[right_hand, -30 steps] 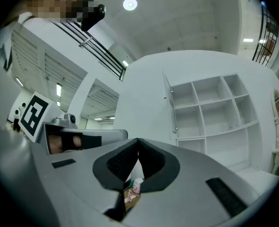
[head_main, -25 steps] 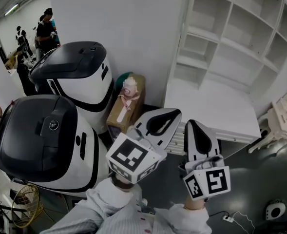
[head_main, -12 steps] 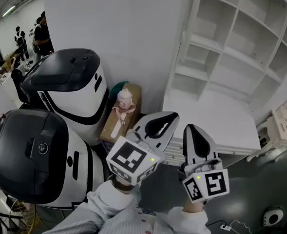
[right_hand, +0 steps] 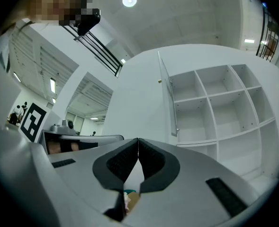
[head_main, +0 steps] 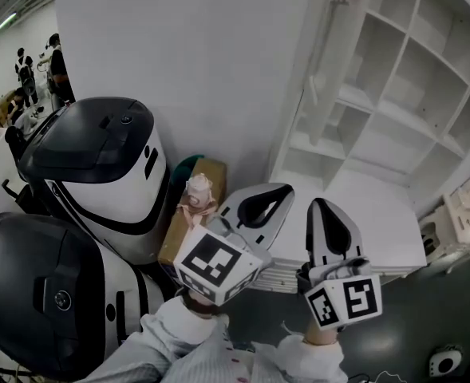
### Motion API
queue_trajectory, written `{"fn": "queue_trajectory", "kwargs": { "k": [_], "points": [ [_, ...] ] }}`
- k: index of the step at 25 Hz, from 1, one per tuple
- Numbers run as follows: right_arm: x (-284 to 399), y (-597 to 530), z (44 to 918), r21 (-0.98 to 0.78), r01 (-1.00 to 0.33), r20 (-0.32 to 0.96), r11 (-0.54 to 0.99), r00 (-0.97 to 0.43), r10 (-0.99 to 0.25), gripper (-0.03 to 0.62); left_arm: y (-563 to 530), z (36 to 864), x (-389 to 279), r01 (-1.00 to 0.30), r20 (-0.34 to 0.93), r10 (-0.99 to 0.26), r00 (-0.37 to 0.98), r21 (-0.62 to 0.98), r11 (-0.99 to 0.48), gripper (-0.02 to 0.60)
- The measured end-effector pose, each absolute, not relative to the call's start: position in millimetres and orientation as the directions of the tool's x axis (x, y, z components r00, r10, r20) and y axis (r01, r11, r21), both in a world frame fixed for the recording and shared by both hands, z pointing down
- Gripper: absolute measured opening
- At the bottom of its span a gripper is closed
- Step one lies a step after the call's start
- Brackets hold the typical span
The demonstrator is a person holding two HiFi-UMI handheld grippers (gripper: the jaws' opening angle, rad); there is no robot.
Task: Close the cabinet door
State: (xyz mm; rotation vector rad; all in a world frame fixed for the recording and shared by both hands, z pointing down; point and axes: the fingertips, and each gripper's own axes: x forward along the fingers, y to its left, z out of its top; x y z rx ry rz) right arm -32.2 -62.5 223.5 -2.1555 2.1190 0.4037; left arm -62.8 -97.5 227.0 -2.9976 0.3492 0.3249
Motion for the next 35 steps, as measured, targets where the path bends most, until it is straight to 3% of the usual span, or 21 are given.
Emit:
{"fn": "queue_trajectory", "kwargs": {
  "k": [15, 35],
  "points": [
    [-10, -124, 212, 0.141, -0.984, -0.264, -0.110, 0.070, -0.962, 0.014, -162, 239, -38, -0.168, -0.212, -0.153, 0.965, -0.054, -0.984, 0.011],
    [40, -149, 162, 0.170, -0.977, -0.349, -0.126, 0.060, -0.935, 0.015, -188, 232, 1, -0.209, -0.214, -0.193, 0.958, -0.053, -0.977, 0.011]
  ]
}}
